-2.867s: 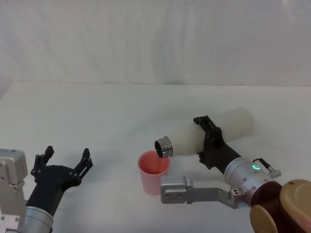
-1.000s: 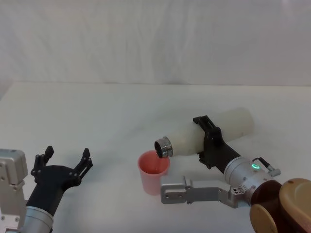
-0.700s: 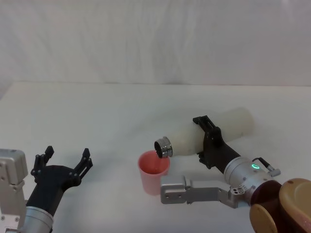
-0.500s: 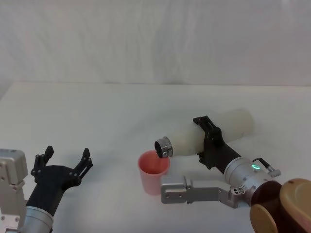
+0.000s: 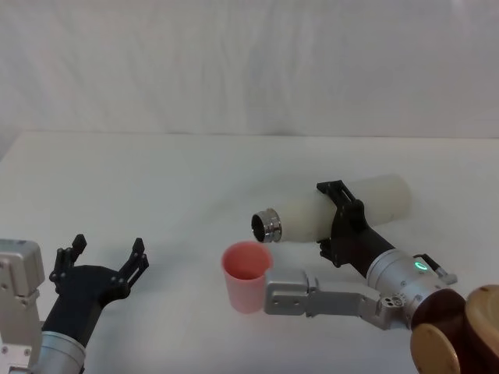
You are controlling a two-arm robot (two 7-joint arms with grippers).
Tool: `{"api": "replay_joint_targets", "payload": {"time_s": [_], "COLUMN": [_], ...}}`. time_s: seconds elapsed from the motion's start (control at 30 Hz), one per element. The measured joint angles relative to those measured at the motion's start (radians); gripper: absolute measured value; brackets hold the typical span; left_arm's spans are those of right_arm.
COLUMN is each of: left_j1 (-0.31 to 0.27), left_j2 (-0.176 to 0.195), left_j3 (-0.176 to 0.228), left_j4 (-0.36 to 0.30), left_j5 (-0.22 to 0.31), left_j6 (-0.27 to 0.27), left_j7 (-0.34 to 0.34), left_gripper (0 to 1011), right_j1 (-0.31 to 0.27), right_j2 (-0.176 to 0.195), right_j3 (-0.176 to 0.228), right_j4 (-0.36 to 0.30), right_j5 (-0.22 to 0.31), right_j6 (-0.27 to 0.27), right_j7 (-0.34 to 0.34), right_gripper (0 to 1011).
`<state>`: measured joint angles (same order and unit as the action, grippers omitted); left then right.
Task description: Grasp the thermos with one hand and pour water into the cup lid.
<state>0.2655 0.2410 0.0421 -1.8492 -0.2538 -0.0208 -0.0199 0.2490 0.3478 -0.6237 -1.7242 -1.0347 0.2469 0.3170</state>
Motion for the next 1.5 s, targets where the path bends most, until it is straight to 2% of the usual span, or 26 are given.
{"api": "replay_joint_targets", "payload": {"time_s": [0.23, 0.67, 0.83, 0.87, 1.07, 1.17, 1.3, 1.5], "left_j1": [0.000, 0.000, 0.000, 0.000, 0.000, 0.000, 0.000, 0.000], "left_j2": [0.000, 0.000, 0.000, 0.000, 0.000, 0.000, 0.000, 0.000], "left_j3": [0.000, 0.000, 0.000, 0.000, 0.000, 0.000, 0.000, 0.000], "left_j4": [0.000, 0.000, 0.000, 0.000, 0.000, 0.000, 0.000, 0.000], "left_j5": [0.000, 0.000, 0.000, 0.000, 0.000, 0.000, 0.000, 0.000], "left_j6": [0.000, 0.000, 0.000, 0.000, 0.000, 0.000, 0.000, 0.000], "left_j7": [0.000, 0.000, 0.000, 0.000, 0.000, 0.000, 0.000, 0.000], "left_gripper": [1001, 1001, 1001, 1001, 1001, 1001, 1001, 1001], "right_j1": [-0.032, -0.096, -0.128, -0.128, -0.147, -0.150, -0.151, -0.143], "right_j2": [-0.008, -0.047, -0.083, -0.083, -0.132, -0.151, -0.180, -0.204], "right_j3": [0.039, 0.139, 0.206, 0.206, 0.274, 0.294, 0.326, 0.349], "right_j4": [-0.024, -0.054, -0.057, -0.057, -0.050, -0.046, -0.040, -0.027], "right_j5": [0.063, 0.230, 0.344, 0.344, 0.471, 0.521, 0.620, 0.727], "right_j6": [-0.011, -0.050, -0.071, -0.071, -0.092, -0.099, -0.105, -0.102], "right_j7": [-0.023, -0.079, -0.107, -0.107, -0.123, -0.123, -0.104, -0.076], "right_gripper": [956, 956, 956, 956, 956, 956, 956, 956]}}
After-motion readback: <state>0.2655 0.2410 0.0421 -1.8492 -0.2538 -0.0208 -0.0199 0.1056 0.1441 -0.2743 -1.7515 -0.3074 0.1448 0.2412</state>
